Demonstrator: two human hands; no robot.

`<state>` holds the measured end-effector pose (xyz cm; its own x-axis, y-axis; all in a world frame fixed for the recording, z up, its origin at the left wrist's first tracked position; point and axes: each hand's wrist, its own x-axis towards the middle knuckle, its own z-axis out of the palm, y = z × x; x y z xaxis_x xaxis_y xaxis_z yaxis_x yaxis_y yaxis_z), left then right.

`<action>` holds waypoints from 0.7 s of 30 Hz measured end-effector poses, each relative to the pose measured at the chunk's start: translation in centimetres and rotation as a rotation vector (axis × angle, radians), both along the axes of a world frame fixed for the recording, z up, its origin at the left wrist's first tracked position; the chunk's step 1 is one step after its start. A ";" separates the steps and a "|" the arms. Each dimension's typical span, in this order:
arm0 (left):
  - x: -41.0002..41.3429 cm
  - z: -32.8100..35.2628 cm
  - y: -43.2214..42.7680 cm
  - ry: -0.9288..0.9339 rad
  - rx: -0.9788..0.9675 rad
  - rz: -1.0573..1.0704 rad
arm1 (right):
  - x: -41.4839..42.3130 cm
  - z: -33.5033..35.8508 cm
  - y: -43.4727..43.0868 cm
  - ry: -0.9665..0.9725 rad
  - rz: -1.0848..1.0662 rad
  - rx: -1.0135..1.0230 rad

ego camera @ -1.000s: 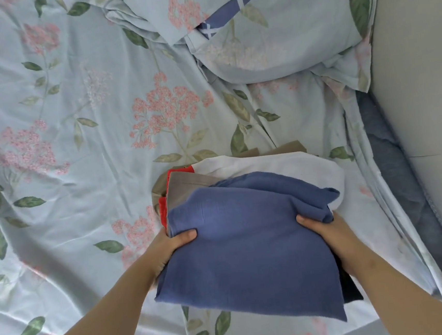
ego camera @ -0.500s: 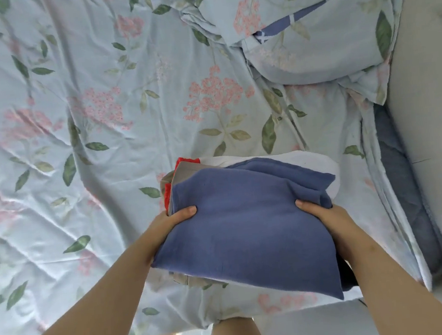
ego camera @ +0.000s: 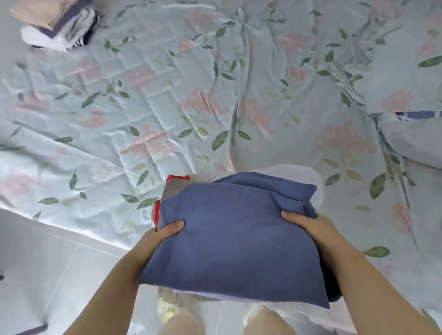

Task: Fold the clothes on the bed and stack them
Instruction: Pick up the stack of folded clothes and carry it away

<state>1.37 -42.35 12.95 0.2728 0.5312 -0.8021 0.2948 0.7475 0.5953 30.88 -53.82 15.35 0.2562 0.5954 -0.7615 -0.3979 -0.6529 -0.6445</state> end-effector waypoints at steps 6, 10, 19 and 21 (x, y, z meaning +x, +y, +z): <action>-16.5 1.0 2.0 -0.050 0.038 0.168 | -15.0 0.7 6.4 0.007 0.159 0.028; -26.1 2.0 2.8 -0.031 0.084 0.293 | -23.9 1.1 10.8 -0.010 0.272 0.008; -43.2 1.3 4.8 -0.036 0.048 0.536 | -40.0 2.1 21.5 -0.019 0.546 0.031; -46.4 1.0 5.8 -0.048 0.026 0.591 | -43.3 2.3 24.6 -0.027 0.593 0.039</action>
<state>-45.07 -36.60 13.90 -0.0402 0.6234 -0.7808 -0.1947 0.7616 0.6181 -12.39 -29.20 17.69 -0.1095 0.6704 -0.7339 0.0444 -0.7343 -0.6774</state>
